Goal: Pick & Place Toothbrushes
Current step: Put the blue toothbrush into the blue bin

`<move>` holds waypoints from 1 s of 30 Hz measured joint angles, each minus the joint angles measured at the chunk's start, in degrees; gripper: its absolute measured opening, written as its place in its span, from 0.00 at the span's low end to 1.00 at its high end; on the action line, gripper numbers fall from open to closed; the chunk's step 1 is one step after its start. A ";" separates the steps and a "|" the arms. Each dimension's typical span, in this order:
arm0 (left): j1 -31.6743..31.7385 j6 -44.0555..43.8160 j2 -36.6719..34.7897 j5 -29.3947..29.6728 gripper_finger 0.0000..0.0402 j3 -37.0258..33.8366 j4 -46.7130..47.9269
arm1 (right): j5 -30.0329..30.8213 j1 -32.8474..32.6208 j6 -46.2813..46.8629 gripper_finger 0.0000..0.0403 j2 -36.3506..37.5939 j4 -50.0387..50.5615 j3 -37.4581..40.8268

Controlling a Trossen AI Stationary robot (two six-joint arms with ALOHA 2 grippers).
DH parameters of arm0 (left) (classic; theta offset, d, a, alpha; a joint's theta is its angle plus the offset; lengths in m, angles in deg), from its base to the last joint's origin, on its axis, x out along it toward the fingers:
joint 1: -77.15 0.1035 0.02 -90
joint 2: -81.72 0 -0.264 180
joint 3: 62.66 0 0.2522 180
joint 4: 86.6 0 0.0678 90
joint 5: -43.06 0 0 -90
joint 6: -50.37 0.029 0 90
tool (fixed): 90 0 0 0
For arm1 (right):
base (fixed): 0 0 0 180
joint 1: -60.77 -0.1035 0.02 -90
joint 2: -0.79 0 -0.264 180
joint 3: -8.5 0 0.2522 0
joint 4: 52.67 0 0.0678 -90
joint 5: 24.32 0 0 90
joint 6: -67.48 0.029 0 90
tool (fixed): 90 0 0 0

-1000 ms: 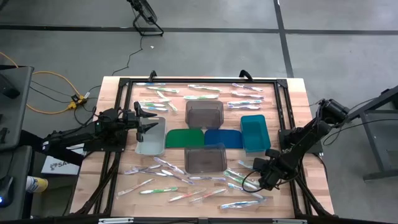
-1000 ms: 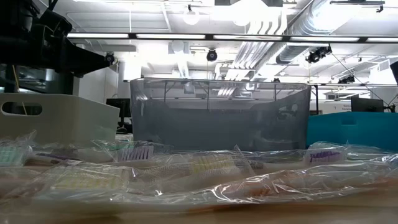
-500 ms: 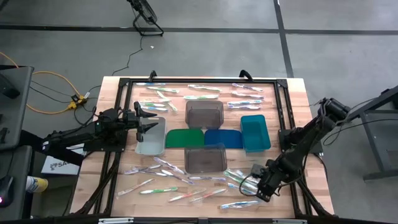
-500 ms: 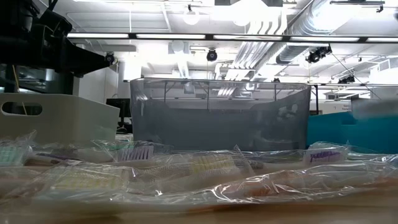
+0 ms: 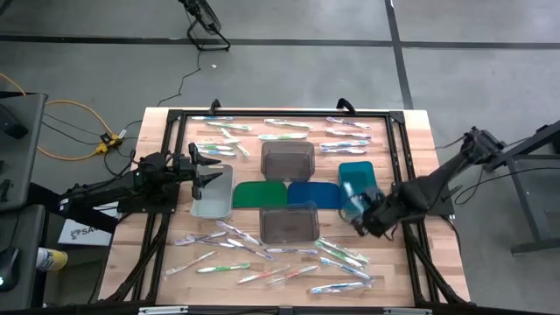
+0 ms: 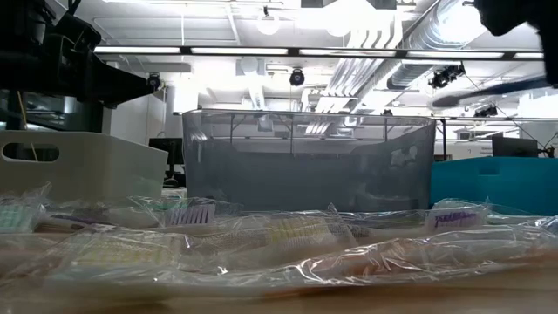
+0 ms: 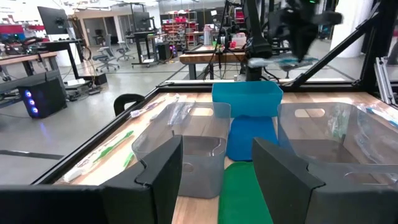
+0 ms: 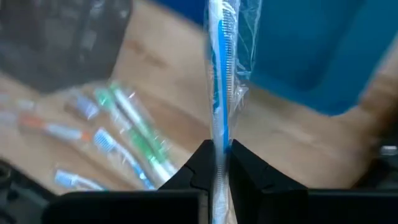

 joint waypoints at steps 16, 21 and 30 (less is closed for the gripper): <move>0.00 0.00 -0.01 0.00 0.47 -0.02 0.00 | 0.33 23.04 -32.18 0.05 2.82 6.58 5.99; 0.00 0.00 0.00 0.00 0.47 -0.01 0.00 | -3.89 26.82 -34.83 0.06 2.82 4.20 8.68; 0.00 0.00 0.01 0.00 0.47 -0.02 0.00 | -6.57 29.96 -39.59 0.06 1.65 2.88 10.96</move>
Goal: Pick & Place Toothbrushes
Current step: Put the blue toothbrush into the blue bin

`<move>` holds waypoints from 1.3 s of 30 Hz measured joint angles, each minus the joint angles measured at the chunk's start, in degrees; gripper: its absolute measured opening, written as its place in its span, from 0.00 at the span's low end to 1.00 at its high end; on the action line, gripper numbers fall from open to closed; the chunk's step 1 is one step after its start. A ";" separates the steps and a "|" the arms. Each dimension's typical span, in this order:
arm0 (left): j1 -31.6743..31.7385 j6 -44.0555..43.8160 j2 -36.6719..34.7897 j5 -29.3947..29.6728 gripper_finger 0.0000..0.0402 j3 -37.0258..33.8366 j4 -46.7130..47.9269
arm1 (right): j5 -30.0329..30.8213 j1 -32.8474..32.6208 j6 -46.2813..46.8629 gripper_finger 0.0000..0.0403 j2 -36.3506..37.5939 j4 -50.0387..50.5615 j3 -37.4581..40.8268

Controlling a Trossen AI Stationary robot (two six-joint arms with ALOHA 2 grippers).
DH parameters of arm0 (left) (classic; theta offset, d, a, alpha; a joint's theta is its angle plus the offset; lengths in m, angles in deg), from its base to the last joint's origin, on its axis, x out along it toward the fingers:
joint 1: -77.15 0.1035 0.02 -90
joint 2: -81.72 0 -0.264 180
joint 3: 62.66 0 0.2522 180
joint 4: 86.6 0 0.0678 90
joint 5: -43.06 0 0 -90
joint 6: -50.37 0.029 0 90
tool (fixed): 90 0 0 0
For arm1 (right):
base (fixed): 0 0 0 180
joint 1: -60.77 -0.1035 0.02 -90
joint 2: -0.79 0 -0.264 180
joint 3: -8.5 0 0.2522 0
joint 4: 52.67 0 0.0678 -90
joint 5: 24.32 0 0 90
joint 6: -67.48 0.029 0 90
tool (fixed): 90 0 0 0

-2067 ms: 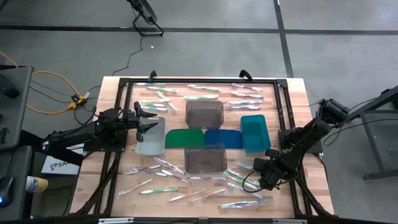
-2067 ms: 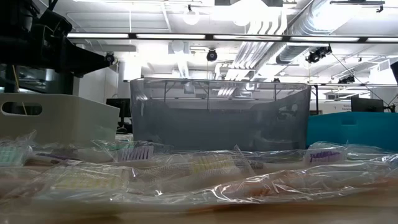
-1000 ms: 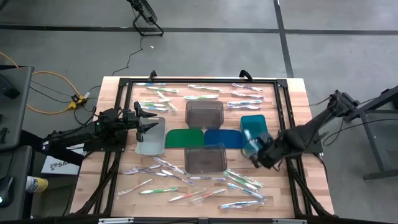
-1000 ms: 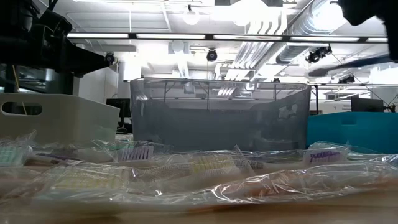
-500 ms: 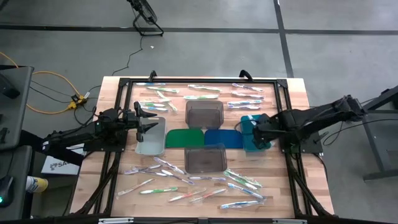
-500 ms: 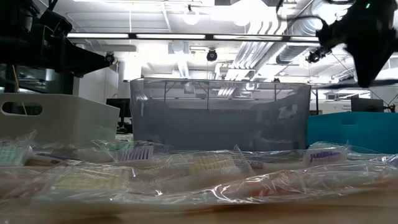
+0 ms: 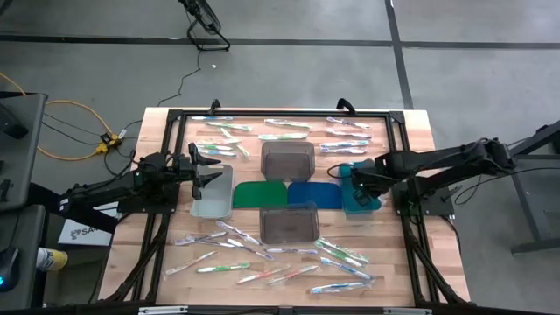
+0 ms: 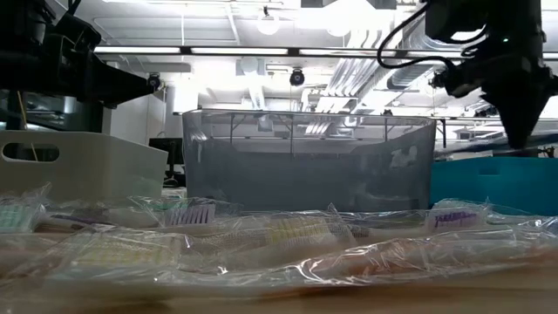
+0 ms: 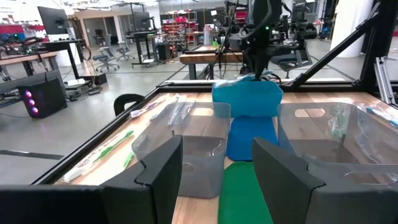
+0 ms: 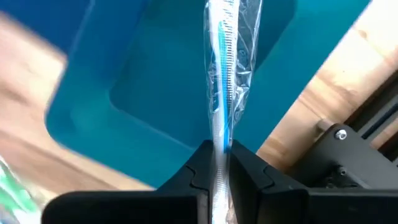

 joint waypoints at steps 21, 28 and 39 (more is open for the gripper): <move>0.00 0.00 0.00 -0.02 0.47 0.01 0.00 | -1.79 4.51 -8.49 0.32 -5.72 -4.56 0.02; 0.00 0.00 -0.02 -0.02 0.47 0.02 0.00 | -2.89 6.18 -0.70 0.40 -1.91 -9.79 -0.28; 0.00 0.00 -0.01 -0.02 0.47 0.01 0.00 | 2.78 13.18 -12.87 0.40 4.54 -19.62 -1.62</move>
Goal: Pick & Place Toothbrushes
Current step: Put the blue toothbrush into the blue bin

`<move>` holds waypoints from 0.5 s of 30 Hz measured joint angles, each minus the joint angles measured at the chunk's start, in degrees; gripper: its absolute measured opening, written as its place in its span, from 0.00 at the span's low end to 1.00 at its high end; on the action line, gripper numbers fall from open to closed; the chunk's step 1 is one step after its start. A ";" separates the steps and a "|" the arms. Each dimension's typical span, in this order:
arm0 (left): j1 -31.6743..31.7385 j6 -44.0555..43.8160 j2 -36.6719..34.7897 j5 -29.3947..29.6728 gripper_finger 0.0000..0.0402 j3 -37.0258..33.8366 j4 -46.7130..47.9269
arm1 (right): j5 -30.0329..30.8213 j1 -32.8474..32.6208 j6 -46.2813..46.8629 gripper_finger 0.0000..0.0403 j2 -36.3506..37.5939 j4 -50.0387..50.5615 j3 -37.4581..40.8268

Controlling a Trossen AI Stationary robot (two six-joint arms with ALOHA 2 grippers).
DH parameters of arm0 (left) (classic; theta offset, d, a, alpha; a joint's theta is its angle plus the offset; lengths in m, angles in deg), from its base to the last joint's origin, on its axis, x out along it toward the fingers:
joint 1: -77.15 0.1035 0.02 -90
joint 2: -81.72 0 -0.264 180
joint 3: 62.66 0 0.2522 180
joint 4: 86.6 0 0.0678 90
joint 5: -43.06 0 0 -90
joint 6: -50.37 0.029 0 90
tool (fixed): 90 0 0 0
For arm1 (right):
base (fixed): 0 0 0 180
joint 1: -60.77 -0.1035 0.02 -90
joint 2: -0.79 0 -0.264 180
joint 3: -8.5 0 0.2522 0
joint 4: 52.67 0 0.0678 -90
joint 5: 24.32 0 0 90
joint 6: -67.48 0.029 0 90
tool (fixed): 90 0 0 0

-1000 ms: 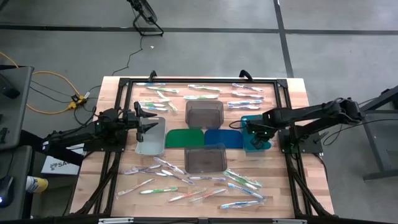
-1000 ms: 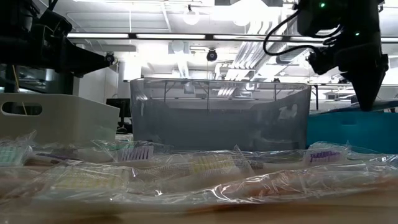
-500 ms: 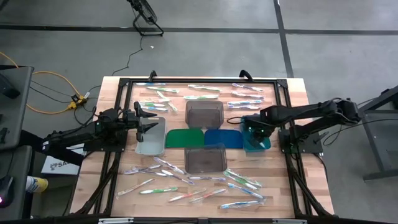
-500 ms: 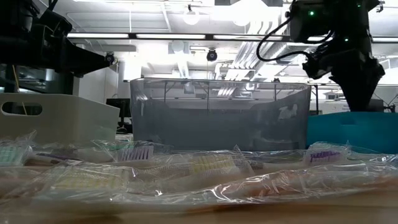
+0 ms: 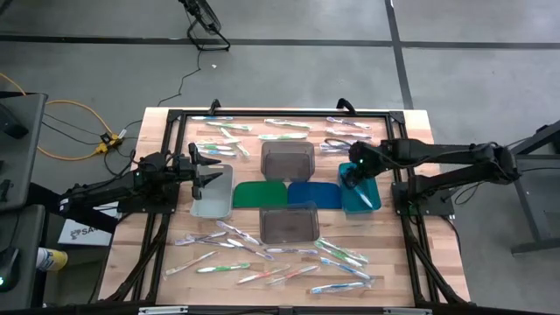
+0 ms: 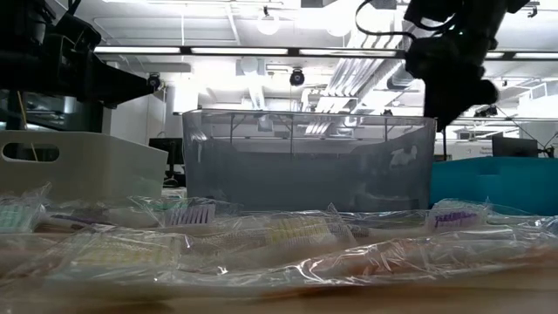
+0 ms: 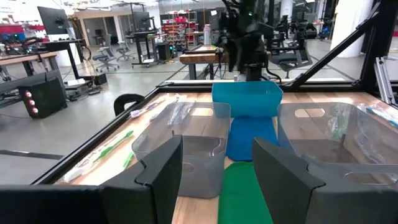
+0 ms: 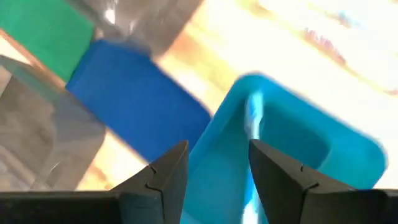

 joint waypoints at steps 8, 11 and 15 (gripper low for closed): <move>0.00 0.00 0.00 0.00 0.47 -0.01 0.00 | 0.01 12.71 -27.87 0.40 -0.13 -3.02 0.00; 0.00 0.00 -0.01 0.01 0.47 -0.01 0.00 | -0.07 16.96 -37.41 0.40 -1.85 -3.70 0.00; 0.00 0.00 0.01 0.00 0.47 0.00 0.00 | -0.35 21.73 -47.68 0.40 -5.00 -5.30 0.00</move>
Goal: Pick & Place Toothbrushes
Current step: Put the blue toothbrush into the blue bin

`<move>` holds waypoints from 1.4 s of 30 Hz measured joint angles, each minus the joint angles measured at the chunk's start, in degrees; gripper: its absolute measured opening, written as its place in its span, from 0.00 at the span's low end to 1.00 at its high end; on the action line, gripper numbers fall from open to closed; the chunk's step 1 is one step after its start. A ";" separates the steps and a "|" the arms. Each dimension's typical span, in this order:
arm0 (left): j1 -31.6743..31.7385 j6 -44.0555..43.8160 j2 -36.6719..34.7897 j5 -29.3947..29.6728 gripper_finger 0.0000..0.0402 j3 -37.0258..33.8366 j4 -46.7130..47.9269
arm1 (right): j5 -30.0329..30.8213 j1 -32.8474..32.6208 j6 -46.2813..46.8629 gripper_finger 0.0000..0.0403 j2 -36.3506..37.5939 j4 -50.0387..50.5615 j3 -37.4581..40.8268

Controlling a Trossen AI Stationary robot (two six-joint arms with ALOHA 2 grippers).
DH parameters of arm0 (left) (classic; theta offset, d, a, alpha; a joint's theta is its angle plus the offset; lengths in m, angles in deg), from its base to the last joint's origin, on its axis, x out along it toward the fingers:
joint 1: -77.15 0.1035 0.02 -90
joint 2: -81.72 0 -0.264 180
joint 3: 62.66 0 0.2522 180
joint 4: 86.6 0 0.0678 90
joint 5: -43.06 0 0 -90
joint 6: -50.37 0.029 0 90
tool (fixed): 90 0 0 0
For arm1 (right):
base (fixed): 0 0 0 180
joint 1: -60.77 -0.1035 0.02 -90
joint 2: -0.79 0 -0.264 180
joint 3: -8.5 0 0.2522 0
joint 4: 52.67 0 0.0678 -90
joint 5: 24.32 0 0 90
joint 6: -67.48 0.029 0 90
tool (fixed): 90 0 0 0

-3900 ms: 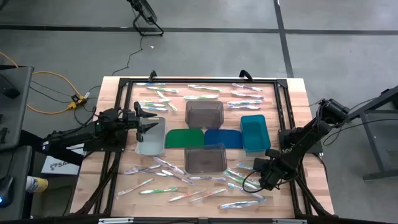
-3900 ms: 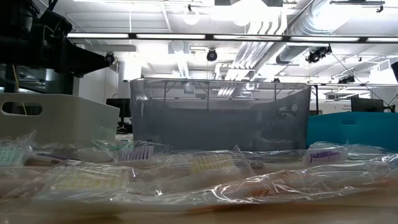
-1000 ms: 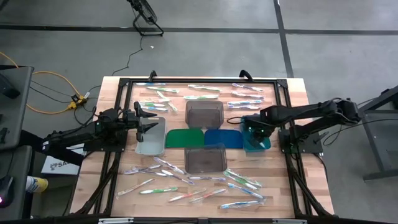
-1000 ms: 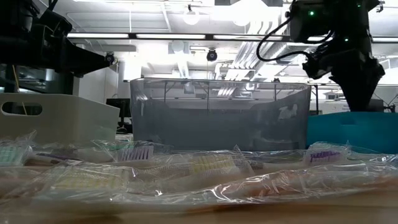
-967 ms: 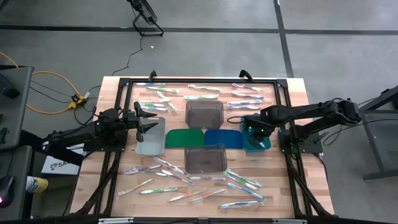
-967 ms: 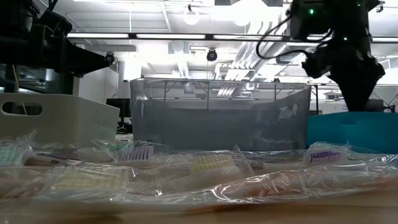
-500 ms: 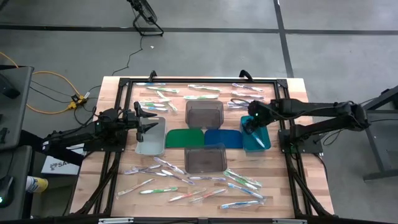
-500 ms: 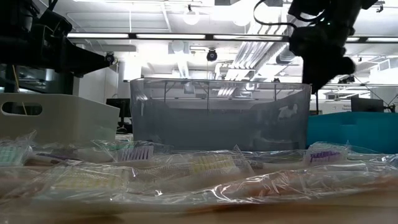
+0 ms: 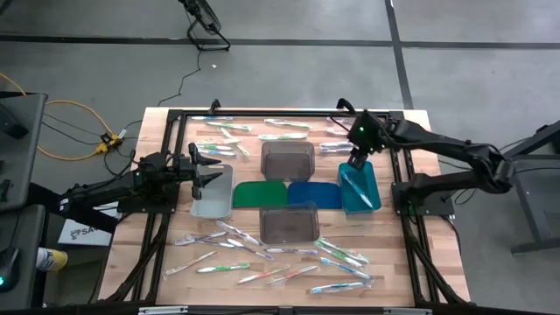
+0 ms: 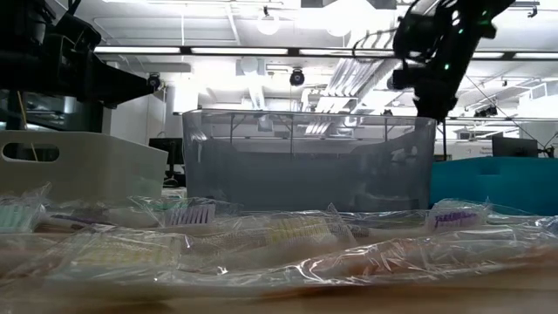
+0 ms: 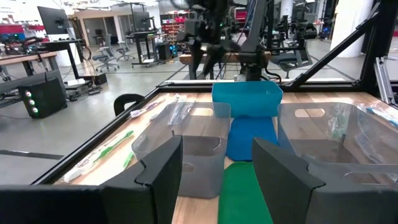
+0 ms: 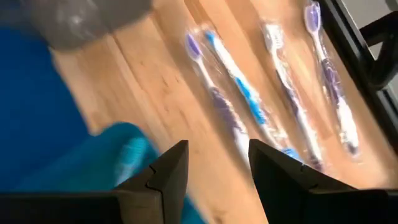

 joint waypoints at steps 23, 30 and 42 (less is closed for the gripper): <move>0.00 0.00 0.00 0.00 0.47 -0.01 0.00 | -4.01 11.63 -23.24 0.40 -23.07 -17.49 0.00; 0.00 0.00 0.00 0.01 0.47 -0.01 0.00 | -3.94 11.95 -24.45 0.40 -25.26 -18.13 0.00; 0.00 0.00 -0.01 0.01 0.47 0.00 0.00 | -3.70 11.67 -24.66 0.40 -26.45 -19.14 -0.02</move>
